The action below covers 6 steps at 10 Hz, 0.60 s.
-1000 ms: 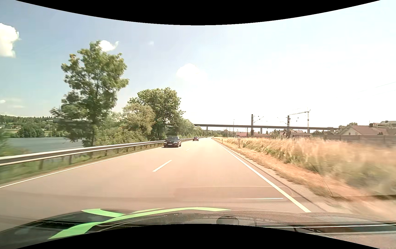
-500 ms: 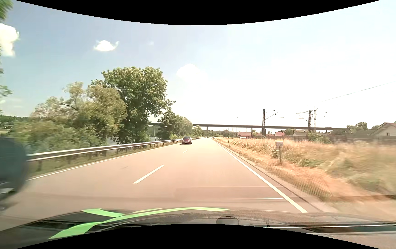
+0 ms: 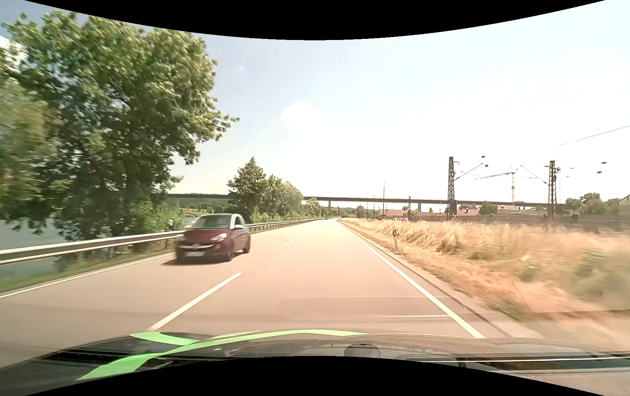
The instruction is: Follow the waypoints while adhering to traffic rules and regulations
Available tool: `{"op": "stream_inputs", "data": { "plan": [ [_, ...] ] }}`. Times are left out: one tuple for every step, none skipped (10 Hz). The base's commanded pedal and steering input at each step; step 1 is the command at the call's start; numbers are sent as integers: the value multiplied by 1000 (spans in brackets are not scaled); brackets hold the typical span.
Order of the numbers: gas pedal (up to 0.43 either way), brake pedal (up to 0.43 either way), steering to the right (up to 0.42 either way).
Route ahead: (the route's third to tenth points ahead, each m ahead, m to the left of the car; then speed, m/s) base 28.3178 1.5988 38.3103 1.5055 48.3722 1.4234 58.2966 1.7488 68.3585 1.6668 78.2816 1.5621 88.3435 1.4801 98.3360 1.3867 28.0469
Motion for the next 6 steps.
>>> {"op": "stream_inputs", "data": {
  "plan": [
    [240,0,-1],
    [228,0,-1],
    [228,0,-1],
    [228,0,-1],
    [240,0,-1],
    [248,0,-1]
  ]
}}
